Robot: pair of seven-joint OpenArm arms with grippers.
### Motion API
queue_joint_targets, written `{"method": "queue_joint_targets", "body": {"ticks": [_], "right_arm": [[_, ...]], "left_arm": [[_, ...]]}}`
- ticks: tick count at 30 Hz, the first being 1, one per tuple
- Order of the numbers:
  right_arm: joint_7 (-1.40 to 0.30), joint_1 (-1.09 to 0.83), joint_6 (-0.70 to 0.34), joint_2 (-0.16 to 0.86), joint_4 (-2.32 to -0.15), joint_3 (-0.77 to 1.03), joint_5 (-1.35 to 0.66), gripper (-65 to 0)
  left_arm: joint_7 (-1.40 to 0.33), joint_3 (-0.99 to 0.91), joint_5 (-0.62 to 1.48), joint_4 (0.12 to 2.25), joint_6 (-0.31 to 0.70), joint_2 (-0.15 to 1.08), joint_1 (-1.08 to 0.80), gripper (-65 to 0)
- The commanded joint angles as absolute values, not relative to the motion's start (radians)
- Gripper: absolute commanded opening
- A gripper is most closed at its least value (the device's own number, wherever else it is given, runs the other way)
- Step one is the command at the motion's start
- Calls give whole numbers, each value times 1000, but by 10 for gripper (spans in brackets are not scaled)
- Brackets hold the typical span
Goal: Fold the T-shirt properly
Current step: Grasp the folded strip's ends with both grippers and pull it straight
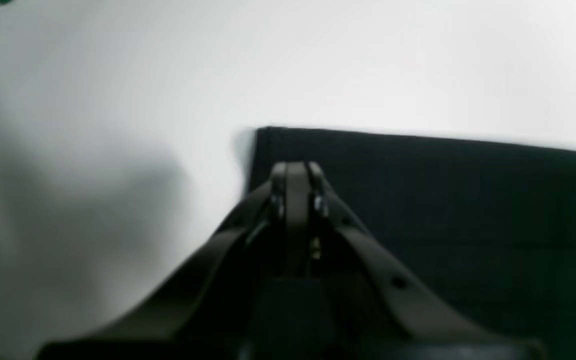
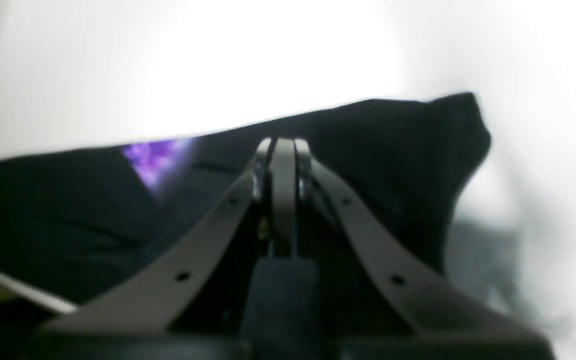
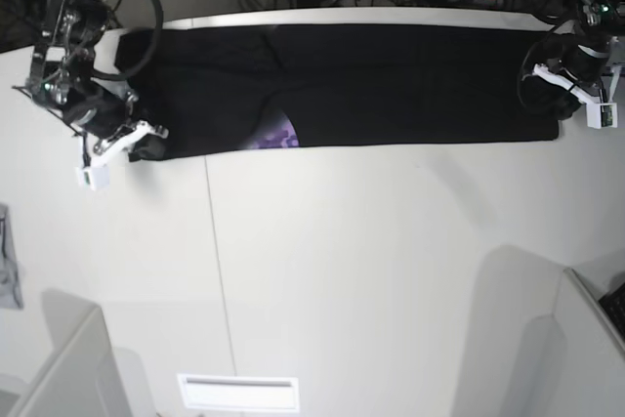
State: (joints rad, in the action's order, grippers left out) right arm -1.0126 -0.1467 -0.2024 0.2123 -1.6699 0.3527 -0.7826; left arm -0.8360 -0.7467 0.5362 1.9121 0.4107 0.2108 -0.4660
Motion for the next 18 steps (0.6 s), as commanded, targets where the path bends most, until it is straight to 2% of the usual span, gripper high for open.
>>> {"method": "queue_joint_targets", "body": {"ticks": [1, 7, 11, 14, 18], "right_arm": [[-983, -117, -205, 248, -1646, 357, -796, -650], [-895, -38, -209, 266, -1449, 358, -616, -650], [-885, -18, -211, 259, -1409, 358, -536, -650], [-891, -35, -211, 259, -1489, 367, -573, -650], [-917, -156, -211, 257, -1768, 355, -625, -650]], "left_arm": [[-817, -757, 545, 1923, 410, 225, -472, -650], [-817, -757, 545, 1917, 410, 226, -476, -650], [-817, -757, 545, 1899, 410, 226, -472, -650], [-817, -757, 545, 1894, 410, 225, -472, -650], [-817, -757, 545, 1891, 410, 220, -473, -650]]}}
